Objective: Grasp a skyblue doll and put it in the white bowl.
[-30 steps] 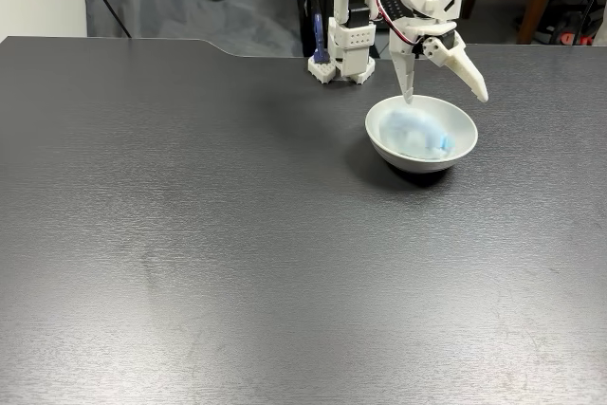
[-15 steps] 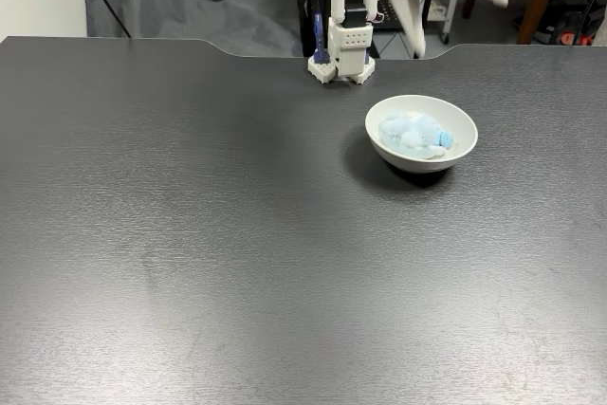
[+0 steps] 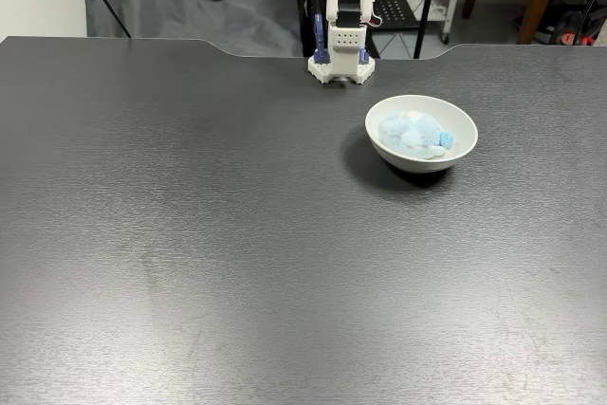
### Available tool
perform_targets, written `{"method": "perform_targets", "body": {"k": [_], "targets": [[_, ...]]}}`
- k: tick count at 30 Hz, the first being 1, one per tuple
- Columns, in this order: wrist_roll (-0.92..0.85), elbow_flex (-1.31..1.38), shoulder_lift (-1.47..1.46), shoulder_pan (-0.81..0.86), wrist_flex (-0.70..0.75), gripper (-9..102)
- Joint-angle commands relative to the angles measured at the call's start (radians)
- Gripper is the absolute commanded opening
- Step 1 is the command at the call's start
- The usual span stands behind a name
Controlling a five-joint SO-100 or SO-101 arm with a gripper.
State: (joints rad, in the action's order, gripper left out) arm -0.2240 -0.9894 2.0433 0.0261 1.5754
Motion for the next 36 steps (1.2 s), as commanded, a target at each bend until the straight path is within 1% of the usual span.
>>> {"method": "perform_targets", "body": {"k": [1,3,6,9,12,14,18,24,29,31,34,36], "targets": [[0.0,0.046,0.034,0.008,0.012,-4],[0.0,0.043,0.046,0.009,0.012,-1],[0.0,0.018,0.083,0.009,0.014,9],[0.0,-0.081,0.164,0.011,0.012,12],[0.014,-0.195,0.33,0.018,-0.005,11],[0.017,-0.253,0.468,0.017,-0.005,10],[0.092,-0.426,0.689,0.026,-0.005,-2],[0.215,-0.758,0.879,0.017,-0.006,-1],[0.23,-1.035,1.037,0.015,-0.008,-1],[0.23,-1.144,1.127,0.015,-0.04,-1],[0.23,-1.327,1.272,0.015,-0.144,-1],[0.23,-1.439,1.307,0.015,-0.215,-1]]}}
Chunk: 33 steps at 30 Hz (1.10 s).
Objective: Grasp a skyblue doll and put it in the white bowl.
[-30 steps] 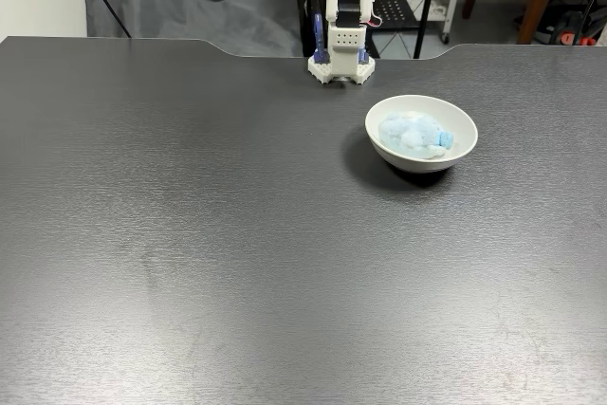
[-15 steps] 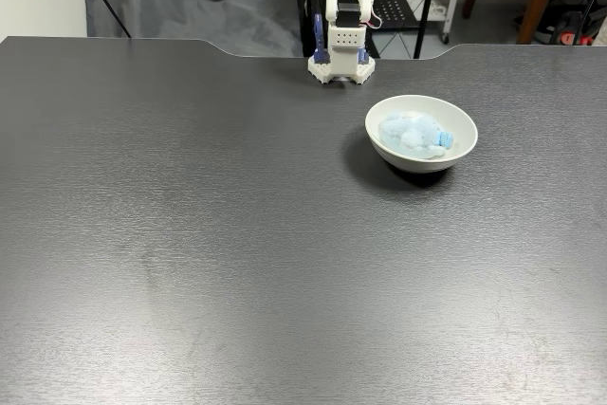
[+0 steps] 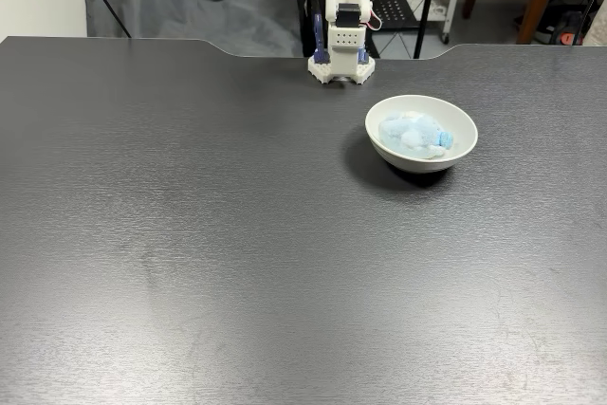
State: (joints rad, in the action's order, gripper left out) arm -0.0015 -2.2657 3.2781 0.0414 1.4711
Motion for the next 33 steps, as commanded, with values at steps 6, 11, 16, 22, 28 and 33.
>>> {"method": "perform_targets", "body": {"k": [6,11,16,22,28,33], "targets": [[0.008,-0.43,0.06,0.0,-0.204,-1],[0.008,-0.543,0.06,0.0,-0.204,-1],[0.008,-0.614,0.06,0.002,-0.204,-1],[0.009,-0.661,0.06,0.011,-0.204,-1],[0.008,-0.661,0.06,0.003,-0.204,-1],[0.008,-0.661,0.06,0.002,-0.204,-1]]}}
